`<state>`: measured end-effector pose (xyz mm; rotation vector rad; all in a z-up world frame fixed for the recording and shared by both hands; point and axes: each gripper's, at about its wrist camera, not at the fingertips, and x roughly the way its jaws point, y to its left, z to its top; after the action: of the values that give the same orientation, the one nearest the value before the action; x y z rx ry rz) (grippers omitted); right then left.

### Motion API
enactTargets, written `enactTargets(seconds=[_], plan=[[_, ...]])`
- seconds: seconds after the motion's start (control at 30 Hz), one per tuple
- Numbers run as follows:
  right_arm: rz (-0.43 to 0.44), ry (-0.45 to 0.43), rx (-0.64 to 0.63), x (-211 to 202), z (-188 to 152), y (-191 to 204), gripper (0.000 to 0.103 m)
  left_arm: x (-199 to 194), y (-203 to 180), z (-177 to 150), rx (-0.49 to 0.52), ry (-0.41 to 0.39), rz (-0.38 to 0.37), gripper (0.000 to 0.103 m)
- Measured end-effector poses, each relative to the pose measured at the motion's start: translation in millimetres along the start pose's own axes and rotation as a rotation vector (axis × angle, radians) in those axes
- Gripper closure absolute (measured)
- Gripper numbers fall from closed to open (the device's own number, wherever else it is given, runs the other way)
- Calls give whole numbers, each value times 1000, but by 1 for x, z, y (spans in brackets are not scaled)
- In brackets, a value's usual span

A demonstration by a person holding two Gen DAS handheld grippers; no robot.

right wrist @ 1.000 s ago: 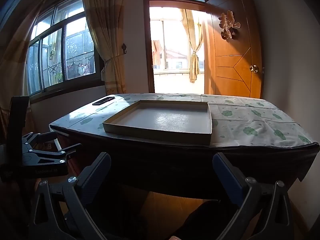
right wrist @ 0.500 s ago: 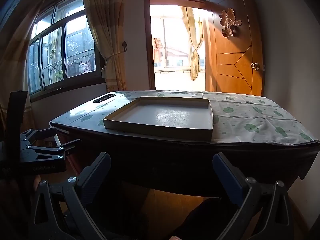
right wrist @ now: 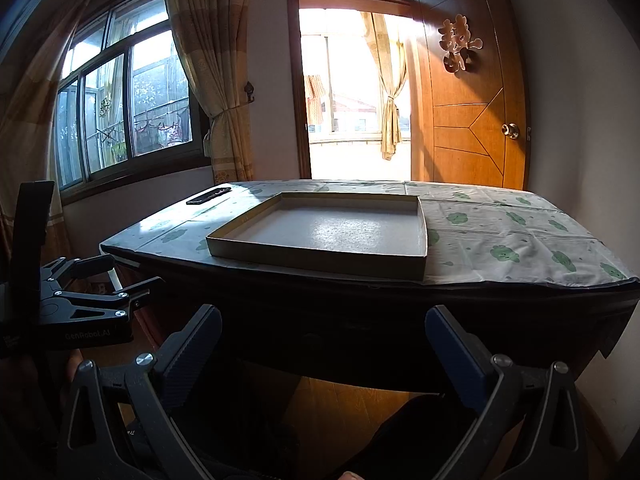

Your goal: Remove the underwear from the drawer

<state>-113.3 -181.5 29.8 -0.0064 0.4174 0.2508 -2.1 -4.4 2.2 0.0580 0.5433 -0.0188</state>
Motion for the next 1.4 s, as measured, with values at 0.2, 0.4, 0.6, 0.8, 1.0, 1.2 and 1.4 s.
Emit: enactTargets(seconds=[0.2, 0.4, 0.6, 0.8, 1.0, 1.2, 1.4], plan=[[1, 1, 1, 0, 0, 0, 0, 0, 0, 0, -1, -2, -3, 0], [2, 1, 0, 0, 0, 0, 0, 0, 0, 0, -3, -2, -2, 0], [1, 3, -1, 1, -1, 2, 0, 0, 0, 0, -1, -1, -3, 0], [6, 2, -3, 2, -3, 3, 0, 1, 0, 0, 0, 0, -3, 0], [9, 8, -3, 4, -2, 4, 0, 2, 0, 0, -1, 1, -3, 0], [9, 10, -2, 4, -3, 5, 0, 3, 0, -1, 1, 3, -4, 0], [16, 13, -5, 7, -4, 5, 0, 7, -2, -4, 3, 8, -8, 0]])
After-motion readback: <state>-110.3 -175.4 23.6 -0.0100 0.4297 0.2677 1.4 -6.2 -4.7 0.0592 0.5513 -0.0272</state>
